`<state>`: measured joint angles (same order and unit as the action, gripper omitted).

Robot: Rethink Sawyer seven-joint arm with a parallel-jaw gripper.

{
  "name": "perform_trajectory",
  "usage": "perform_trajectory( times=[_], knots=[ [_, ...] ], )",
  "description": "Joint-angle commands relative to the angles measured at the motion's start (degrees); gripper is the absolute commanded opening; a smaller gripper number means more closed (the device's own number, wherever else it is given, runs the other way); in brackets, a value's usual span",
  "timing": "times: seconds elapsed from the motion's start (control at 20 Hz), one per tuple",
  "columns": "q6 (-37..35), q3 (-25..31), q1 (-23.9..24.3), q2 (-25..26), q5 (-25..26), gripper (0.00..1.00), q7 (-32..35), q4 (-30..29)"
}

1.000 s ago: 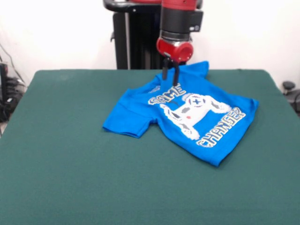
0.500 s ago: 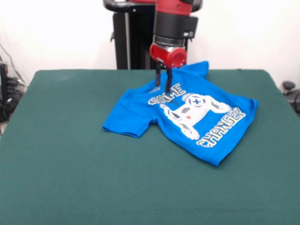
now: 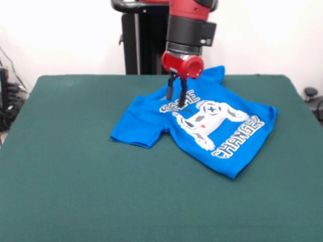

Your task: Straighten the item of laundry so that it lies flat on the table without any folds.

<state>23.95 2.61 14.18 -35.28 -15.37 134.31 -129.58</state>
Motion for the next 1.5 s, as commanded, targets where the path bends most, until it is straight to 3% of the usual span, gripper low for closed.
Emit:
perform_trajectory(
  times=[0.05, 0.5, 1.05, 1.5],
  knots=[
    [-5.3, 0.0, -1.4, 5.0, -4.0, 1.00, 6.0, 7.8],
    [-3.0, 1.0, 2.6, 9.7, 1.2, 1.00, 6.4, 8.5],
    [2.0, 3.7, 7.2, 15.8, 11.0, 1.00, 7.9, 7.5],
    [7.5, -0.4, 3.2, 17.1, 8.8, 1.00, 9.7, 7.7]
  ],
)
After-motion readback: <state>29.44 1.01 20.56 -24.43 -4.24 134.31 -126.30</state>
